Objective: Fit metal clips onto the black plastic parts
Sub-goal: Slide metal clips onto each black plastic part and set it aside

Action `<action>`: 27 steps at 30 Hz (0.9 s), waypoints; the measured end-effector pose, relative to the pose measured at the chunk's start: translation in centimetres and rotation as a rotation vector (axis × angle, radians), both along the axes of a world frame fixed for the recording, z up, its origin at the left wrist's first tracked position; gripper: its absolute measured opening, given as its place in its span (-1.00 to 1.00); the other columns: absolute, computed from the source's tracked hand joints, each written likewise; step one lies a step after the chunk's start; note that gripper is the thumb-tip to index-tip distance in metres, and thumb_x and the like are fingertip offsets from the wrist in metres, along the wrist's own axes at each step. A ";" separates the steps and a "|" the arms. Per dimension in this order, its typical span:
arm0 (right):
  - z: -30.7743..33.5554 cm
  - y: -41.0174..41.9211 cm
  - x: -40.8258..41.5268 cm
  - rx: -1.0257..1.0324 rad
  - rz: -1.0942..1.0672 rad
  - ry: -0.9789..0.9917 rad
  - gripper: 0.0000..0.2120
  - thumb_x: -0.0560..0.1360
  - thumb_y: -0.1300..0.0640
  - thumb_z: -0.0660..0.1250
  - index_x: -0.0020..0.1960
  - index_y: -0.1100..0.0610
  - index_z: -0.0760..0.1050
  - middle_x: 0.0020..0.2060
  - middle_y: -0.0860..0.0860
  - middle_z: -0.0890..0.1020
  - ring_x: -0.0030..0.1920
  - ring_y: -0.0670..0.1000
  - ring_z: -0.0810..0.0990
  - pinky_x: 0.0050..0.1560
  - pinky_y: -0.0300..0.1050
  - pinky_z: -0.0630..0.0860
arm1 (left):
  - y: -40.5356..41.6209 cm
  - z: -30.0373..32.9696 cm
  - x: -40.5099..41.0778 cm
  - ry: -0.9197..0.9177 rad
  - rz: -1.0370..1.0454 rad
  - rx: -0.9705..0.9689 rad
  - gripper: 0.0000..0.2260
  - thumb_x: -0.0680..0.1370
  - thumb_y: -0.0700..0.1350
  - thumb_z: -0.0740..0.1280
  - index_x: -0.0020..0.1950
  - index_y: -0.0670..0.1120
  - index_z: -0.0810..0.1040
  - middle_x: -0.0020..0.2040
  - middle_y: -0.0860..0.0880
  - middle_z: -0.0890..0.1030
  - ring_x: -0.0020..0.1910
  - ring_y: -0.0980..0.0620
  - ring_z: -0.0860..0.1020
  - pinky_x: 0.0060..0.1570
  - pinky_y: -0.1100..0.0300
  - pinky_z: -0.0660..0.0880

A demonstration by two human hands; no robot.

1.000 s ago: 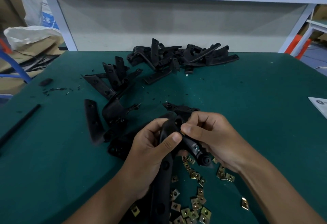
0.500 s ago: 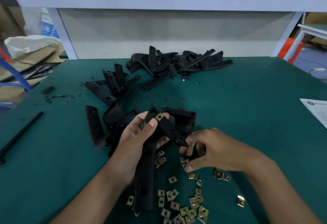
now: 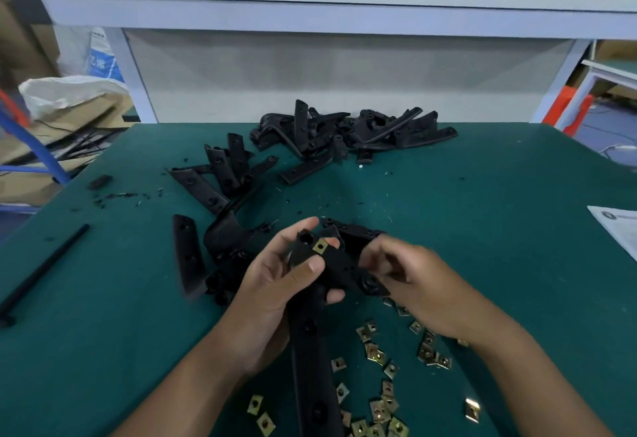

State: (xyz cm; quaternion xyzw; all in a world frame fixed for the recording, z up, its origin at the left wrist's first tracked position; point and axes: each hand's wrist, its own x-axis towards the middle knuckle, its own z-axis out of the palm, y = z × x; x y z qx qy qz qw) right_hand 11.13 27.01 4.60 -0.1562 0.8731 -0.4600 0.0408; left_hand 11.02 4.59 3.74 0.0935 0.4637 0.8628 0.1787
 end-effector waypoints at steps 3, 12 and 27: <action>0.9 -0.2 0.1 -0.317 -0.061 -0.074 -0.78 0.58 0.22 0.38 -0.03 -0.12 0.60 -0.17 -0.09 0.70 -0.23 -0.16 0.61 -0.21 -0.30 0.51 | 0.4 0.3 0.5 0.030 0.009 -0.078 -0.72 0.40 -0.24 0.53 0.06 0.02 0.72 -0.04 -0.07 0.69 -0.21 0.04 0.66 -0.22 0.24 0.59; 1.3 -0.9 0.2 -0.724 0.027 -0.248 -0.87 0.50 0.18 0.40 -0.04 -0.03 0.66 -0.19 -0.05 0.64 -0.03 -0.02 0.62 0.01 -0.10 0.48 | 0.6 0.1 0.8 0.006 -0.057 0.032 -0.64 0.36 -0.01 0.63 0.10 -0.02 0.65 0.23 -0.16 0.66 -0.02 -0.12 0.71 -0.02 0.06 0.64; 2.0 -1.3 0.6 -0.862 0.029 -0.354 -0.75 0.35 0.26 0.55 -0.05 -0.01 0.68 -0.13 0.03 0.71 -0.16 -0.07 0.68 -0.17 -0.24 0.58 | 1.0 -0.2 0.9 0.031 -0.035 -0.072 -0.59 0.20 -0.03 0.72 -0.01 -0.01 0.71 0.02 -0.16 0.72 -0.01 -0.10 0.72 -0.10 0.17 0.64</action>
